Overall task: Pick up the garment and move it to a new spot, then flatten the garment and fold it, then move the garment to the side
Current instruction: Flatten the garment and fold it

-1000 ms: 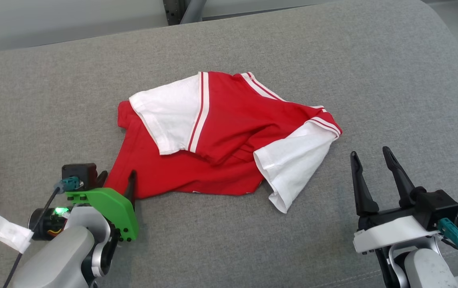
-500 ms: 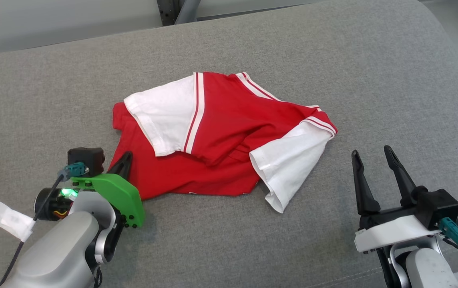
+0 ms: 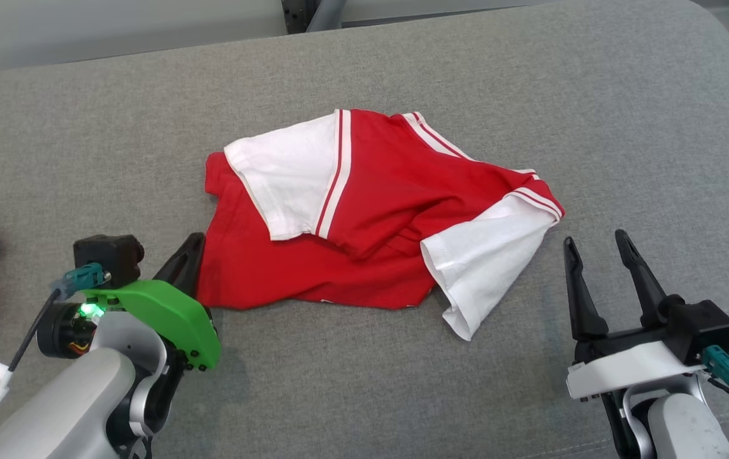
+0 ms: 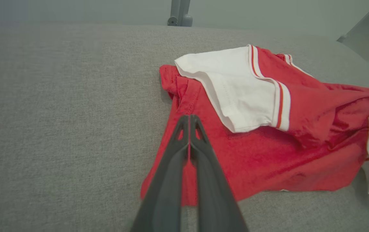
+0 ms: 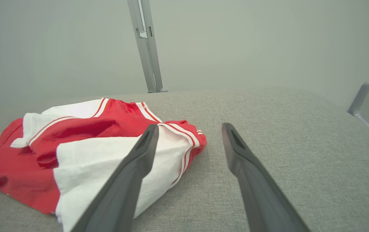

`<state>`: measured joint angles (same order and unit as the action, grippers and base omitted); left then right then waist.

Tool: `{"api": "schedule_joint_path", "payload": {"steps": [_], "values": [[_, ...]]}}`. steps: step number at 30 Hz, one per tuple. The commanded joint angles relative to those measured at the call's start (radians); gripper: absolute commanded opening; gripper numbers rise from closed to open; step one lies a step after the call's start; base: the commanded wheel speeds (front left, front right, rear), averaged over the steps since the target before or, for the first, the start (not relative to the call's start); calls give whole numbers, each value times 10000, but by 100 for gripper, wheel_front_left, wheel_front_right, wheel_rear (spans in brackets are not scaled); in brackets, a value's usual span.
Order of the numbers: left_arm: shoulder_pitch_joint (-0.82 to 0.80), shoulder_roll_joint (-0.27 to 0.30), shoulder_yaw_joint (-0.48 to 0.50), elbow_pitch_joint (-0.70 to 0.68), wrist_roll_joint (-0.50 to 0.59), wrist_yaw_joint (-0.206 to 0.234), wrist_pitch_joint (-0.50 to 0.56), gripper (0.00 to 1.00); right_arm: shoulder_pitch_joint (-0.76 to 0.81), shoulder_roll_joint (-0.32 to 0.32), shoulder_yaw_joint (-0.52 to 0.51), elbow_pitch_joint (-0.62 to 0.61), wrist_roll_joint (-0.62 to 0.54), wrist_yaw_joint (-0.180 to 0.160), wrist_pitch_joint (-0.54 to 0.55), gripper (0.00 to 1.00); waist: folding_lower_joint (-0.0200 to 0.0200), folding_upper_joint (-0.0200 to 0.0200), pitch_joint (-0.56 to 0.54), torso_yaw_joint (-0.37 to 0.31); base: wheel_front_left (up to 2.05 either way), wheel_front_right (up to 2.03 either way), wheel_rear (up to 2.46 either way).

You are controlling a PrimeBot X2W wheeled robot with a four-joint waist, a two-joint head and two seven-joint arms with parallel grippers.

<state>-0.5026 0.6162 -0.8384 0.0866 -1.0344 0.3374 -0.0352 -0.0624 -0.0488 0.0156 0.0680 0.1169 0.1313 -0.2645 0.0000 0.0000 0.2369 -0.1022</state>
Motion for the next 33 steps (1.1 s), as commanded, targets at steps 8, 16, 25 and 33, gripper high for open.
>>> {"api": "schedule_joint_path", "payload": {"steps": [8,16,25,33], "values": [[-739,-664,-339,2098,-48,-775,354,100,-395,-34,176,18,-76,-9,3,100,0,0,402,-75,0,0,0],[-1079,-1104,-445,3455,-136,-1401,237,80,-295,-32,172,79,21,-9,3,100,0,0,395,-310,0,0,0],[-1237,-1207,-671,3836,-42,-1879,335,0,-258,-31,90,57,20,-10,3,100,0,0,317,-296,0,0,0],[-1091,-791,-307,2445,13,-1644,-289,0,-32,-32,-12,33,-38,-9,3,100,0,0,97,-75,0,0,0]]}}
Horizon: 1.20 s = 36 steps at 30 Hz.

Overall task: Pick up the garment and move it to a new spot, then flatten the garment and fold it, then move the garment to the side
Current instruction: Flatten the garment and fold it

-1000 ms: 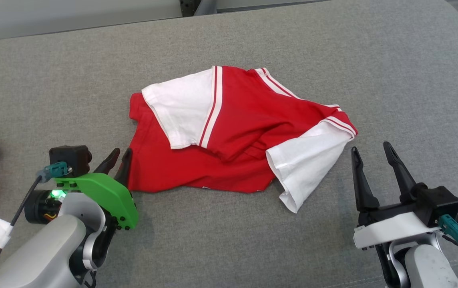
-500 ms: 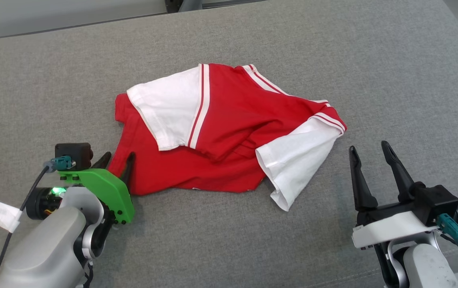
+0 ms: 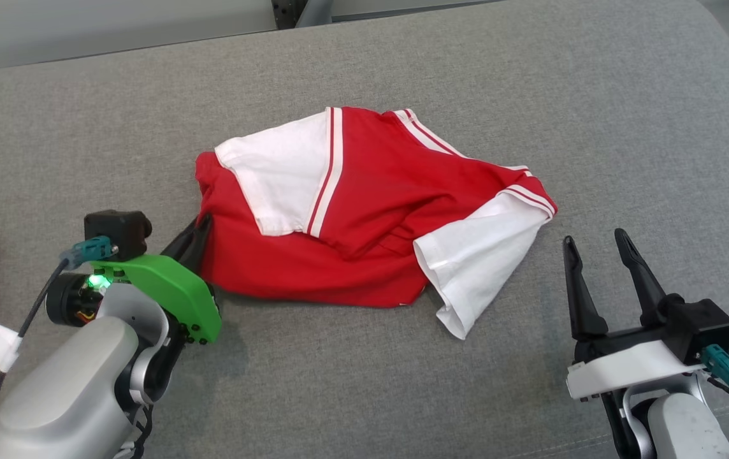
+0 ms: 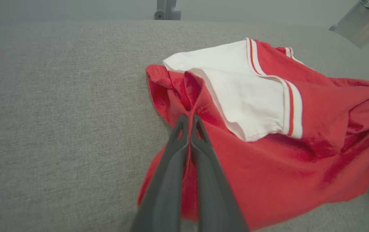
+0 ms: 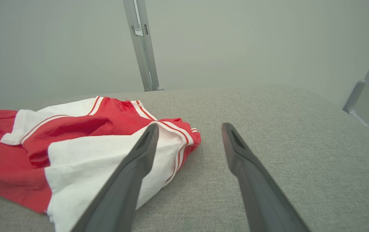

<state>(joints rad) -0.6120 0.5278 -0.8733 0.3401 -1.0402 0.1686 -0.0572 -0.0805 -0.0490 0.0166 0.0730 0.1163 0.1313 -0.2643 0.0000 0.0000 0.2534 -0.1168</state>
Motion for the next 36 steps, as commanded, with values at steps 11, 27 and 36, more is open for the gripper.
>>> {"api": "schedule_joint_path", "payload": {"steps": [11,27,36], "values": [[1099,1591,1111,-4356,-374,1198,-569,0,348,-30,-95,-3,-97,-10,1,100,0,0,-391,394,0,0,0],[4221,1476,1595,-5250,-1123,1579,-1915,0,396,-148,-168,-113,-134,-9,1,100,0,0,-154,671,0,0,0],[5508,-331,1741,-2457,-815,329,-2082,0,630,-211,-221,-78,-150,-9,0,100,0,0,-454,727,0,0,0]]}}
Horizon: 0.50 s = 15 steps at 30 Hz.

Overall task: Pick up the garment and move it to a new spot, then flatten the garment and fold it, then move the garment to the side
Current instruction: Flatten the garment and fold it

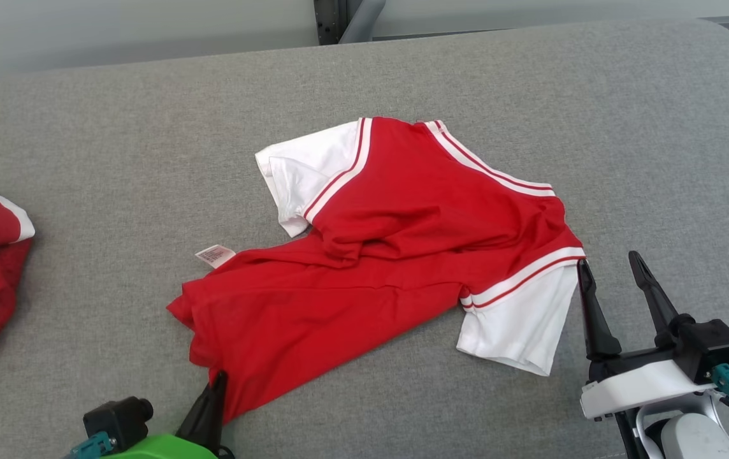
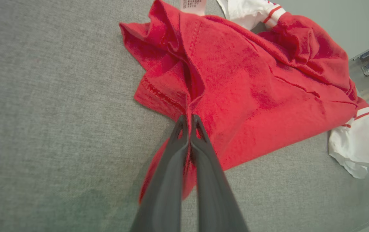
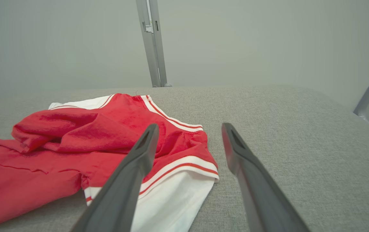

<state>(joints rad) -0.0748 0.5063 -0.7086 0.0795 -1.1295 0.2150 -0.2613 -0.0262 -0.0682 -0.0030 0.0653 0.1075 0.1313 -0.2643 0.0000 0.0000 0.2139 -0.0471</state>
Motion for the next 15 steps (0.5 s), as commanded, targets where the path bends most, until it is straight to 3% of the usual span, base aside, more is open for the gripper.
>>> {"api": "schedule_joint_path", "payload": {"steps": [1,7,9,10,12,15], "values": [[242,-266,170,401,157,-298,-42,0,134,-30,-37,-1,-63,-9,1,100,0,0,-109,47,0,0,0],[499,-820,361,1455,380,-1026,-28,0,195,-90,-2,33,-68,-10,0,100,0,0,-245,56,0,0,0],[454,-850,387,1643,408,-1173,-28,40,207,-87,22,43,-75,-9,2,100,0,0,-304,33,0,0,0],[390,-849,419,1670,427,-1207,-29,94,218,-85,28,42,-76,-10,0,100,0,0,-328,21,0,0,0],[314,-840,476,1672,372,-1255,-29,100,229,-80,42,46,-78,-9,2,100,0,0,-356,2,0,0,0],[82,-638,605,1435,280,-1256,82,100,222,-76,83,73,-66,-10,0,100,0,0,-436,-99,0,0,0]]}}
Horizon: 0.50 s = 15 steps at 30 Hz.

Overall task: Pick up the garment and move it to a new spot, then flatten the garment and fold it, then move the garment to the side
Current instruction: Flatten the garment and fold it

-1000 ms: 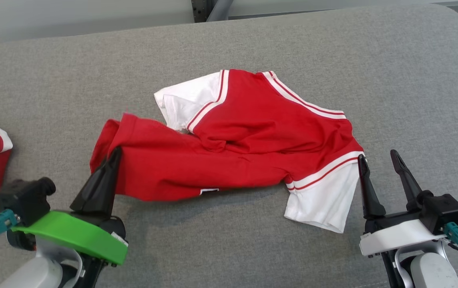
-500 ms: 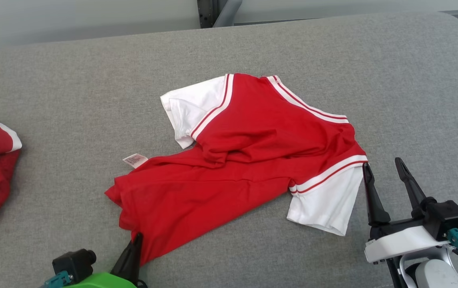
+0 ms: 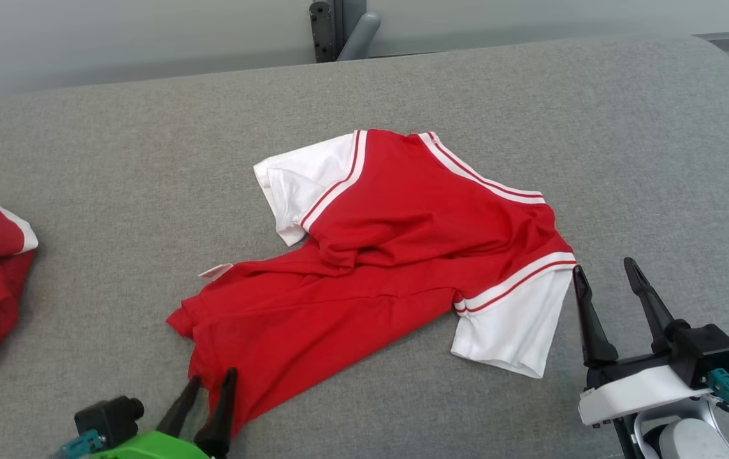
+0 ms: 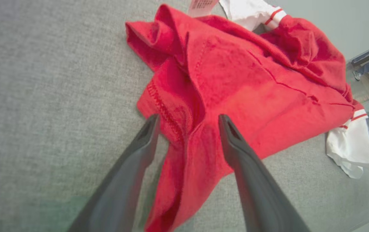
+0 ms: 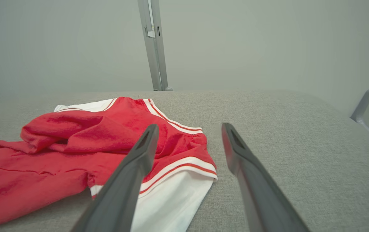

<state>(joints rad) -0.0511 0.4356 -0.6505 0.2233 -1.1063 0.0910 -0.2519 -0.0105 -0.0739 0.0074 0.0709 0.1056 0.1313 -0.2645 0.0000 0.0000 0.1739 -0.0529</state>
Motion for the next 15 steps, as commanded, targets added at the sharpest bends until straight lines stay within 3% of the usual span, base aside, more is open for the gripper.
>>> {"api": "schedule_joint_path", "payload": {"steps": [1,8,15], "values": [[-220,146,115,-145,-17,39,26,100,71,-15,-27,13,-40,-9,3,100,0,0,-61,-73,0,0,0],[-825,788,478,-714,-58,529,704,100,89,13,52,46,0,-9,2,100,0,0,-143,-375,0,0,0],[-1089,1025,280,-687,-124,938,1562,100,90,75,63,70,42,-9,2,100,0,0,-237,-818,0,0,0]]}}
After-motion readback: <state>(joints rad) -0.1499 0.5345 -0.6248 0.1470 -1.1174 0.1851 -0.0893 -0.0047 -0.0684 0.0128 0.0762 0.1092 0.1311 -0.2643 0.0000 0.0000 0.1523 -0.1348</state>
